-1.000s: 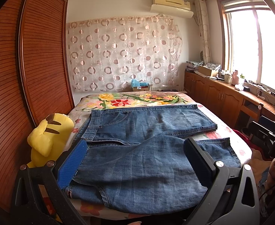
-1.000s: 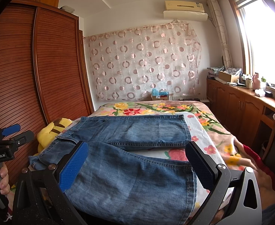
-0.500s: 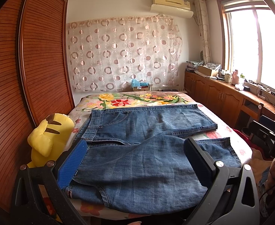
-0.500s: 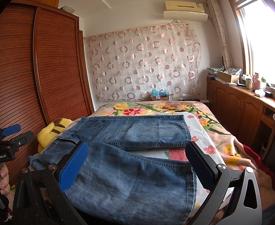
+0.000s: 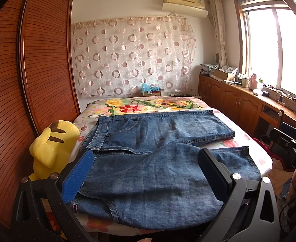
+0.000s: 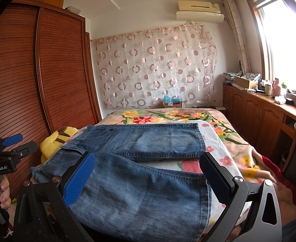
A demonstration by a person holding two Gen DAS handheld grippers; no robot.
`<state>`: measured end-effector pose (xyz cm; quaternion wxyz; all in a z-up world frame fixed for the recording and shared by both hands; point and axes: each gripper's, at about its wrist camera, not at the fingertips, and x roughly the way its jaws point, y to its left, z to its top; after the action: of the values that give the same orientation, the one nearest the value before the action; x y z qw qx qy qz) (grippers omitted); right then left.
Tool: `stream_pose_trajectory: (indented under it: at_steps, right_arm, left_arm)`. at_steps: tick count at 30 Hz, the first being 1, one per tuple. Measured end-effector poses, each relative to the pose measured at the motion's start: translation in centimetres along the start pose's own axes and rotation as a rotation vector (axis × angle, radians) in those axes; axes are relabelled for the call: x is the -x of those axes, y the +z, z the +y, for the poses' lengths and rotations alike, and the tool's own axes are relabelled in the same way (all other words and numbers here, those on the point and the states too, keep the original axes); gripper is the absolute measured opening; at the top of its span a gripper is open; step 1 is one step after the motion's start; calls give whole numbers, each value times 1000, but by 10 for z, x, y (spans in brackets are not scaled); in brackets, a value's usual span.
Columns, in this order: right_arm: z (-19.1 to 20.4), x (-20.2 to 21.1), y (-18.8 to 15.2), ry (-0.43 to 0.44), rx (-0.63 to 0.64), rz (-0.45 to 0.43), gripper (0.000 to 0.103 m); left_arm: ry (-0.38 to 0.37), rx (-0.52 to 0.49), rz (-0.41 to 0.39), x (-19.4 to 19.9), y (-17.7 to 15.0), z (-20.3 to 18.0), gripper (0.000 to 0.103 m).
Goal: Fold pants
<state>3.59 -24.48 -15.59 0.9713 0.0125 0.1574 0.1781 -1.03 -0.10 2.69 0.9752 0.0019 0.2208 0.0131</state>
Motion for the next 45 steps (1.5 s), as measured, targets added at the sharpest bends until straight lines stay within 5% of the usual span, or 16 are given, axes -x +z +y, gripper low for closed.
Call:
stream_pose_trajectory:
  at_steps: [30, 35, 42, 45]
  right_arm:
    - [-10, -26, -5, -15, 82, 171, 103]
    - [-11, -29, -7, -14, 83, 199, 103]
    - [-12, -26, -10, -25, 82, 236, 103]
    - [-12, -18, -11, -33, 82, 245, 103]
  left_arm:
    - [137, 120, 173, -49, -64, 120, 103]
    - [139, 188, 229, -61, -84, 148, 93]
    - [153, 223, 288, -74, -102, 161, 56]
    - [171, 214, 311, -77, -109, 161, 54]
